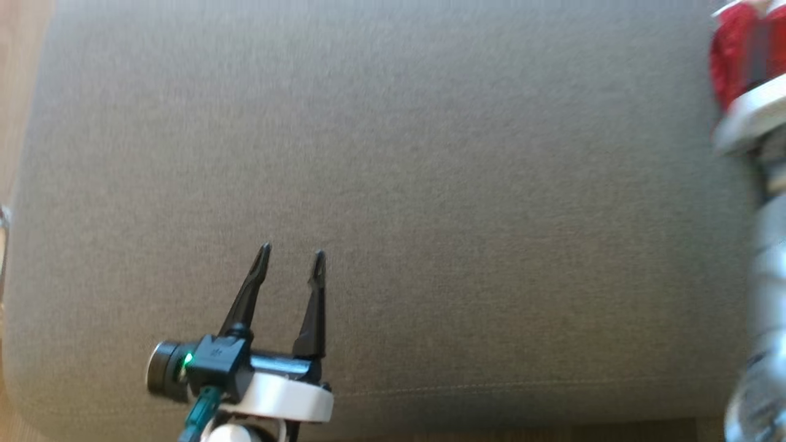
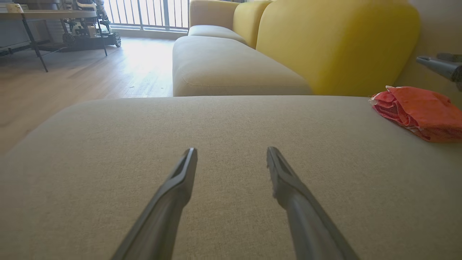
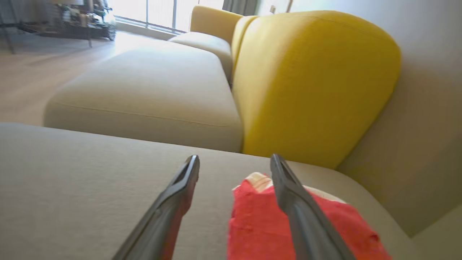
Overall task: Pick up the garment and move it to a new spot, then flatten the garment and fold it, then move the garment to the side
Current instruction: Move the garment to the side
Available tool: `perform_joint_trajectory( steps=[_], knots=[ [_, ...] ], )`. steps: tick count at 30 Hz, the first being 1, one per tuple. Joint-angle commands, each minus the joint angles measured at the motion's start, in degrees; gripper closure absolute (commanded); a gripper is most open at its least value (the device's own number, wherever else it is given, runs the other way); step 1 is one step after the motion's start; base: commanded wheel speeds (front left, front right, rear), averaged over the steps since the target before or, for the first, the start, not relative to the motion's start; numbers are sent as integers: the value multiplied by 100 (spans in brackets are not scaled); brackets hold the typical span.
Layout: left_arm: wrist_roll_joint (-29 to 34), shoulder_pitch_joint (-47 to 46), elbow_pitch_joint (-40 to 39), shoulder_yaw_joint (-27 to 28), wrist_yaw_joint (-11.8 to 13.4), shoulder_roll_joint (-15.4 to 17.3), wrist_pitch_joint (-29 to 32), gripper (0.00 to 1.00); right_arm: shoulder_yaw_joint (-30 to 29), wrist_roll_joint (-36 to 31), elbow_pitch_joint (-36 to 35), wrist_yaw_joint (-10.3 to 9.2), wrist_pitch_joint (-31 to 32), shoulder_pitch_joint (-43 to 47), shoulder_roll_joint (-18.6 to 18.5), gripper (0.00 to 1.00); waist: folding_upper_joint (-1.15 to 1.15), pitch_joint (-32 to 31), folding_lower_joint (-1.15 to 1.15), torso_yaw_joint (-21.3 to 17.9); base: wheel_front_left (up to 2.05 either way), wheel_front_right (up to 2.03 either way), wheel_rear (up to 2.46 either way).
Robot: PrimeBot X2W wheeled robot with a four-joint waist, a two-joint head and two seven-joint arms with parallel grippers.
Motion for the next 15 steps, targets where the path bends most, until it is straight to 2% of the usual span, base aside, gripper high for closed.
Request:
perform_joint_trajectory(
  steps=[1, 4, 7, 10, 13, 15],
  knots=[
    [-37, 25, -172, 234, 45, -17, -29, 0, 235, 152, -284, -2, -54, 45, 70, 0, 0, -310, 0, -133, 0, 0, 0],
    [-124, 181, -115, 337, 142, -17, -29, 0, 950, 788, -643, -2, -54, 744, 467, 0, 0, -676, 0, -217, 0, 0, 0],
    [-204, 360, -90, 471, 325, -17, -29, 0, 1653, 1484, -1153, -2, -54, 1591, 662, 0, 0, -1004, 0, -293, 0, 0, 0],
    [-328, 526, -147, 639, 561, -17, -29, 0, 2208, 2134, -1898, -2, -54, 2480, 732, 0, 0, -1261, 0, -352, 0, 0, 0],
    [-641, 665, -228, 777, 633, -17, -29, 0, 2504, 2448, -2790, -2, -54, 3388, 752, 0, 0, -1456, 0, -353, 0, 0, 0],
    [-609, 733, -292, 867, 610, -17, -29, 0, 2633, 2491, -3348, -2, -54, 3947, 758, 0, 0, -1524, 0, -357, 0, 0, 0]
  ],
)
